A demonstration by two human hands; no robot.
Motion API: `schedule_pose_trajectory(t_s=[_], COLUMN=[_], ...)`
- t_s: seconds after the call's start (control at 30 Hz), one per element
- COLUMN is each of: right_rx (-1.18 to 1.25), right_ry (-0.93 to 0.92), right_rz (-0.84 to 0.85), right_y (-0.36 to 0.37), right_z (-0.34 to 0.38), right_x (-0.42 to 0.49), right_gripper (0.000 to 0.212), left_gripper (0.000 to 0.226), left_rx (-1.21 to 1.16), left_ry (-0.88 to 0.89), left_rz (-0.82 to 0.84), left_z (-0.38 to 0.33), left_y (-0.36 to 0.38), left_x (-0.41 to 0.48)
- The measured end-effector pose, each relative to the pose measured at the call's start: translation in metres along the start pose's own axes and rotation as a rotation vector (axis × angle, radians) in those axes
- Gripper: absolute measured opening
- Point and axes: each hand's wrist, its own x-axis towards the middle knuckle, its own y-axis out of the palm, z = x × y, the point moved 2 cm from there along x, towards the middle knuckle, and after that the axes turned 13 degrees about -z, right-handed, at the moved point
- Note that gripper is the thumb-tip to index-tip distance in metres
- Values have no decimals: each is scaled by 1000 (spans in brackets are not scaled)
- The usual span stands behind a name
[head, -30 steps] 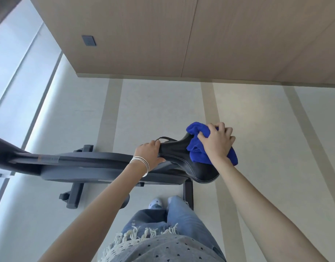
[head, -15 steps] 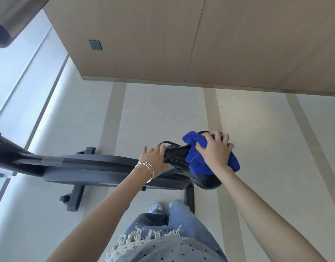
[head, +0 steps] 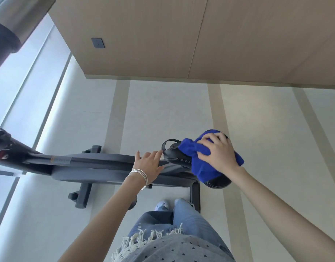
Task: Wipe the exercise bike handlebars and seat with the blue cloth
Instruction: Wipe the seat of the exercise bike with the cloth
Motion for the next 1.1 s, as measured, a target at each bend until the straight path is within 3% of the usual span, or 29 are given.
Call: schedule_pose_trajectory(t_s=[0.1, 0.17, 0.33, 0.4, 0.57, 0.67, 0.83, 1.1], right_rx=[-87, -203, -107, -60, 101, 104, 89, 120], right_ry=[244, 275, 104, 52, -278, -447, -535, -462], right_rz=[67, 138, 251, 202, -19, -17, 21, 58], right_y=[13, 25, 42, 40, 26, 23, 12, -12], right_z=[-2, 13, 62, 72, 84, 79, 48, 11], right_x=[33, 47, 54, 48, 14, 0, -23, -33], right_gripper=[29, 35, 38, 36, 20, 19, 17, 17], left_gripper=[59, 60, 60, 61, 66, 73, 82, 79], left_rx=[7, 4, -32, -53, -121, -92, -45, -68], left_ry=[-7, -17, -66, -89, -142, -90, 17, 64], left_rz=[-48, -71, -94, -102, -112, -97, -77, -128], left_z=[11, 13, 11, 10, 13, 10, -5, -39], left_y=[-5, -5, -3, -3, -9, -14, -17, -22], left_x=[-8, -13, -18, -17, -8, 0, 6, 10])
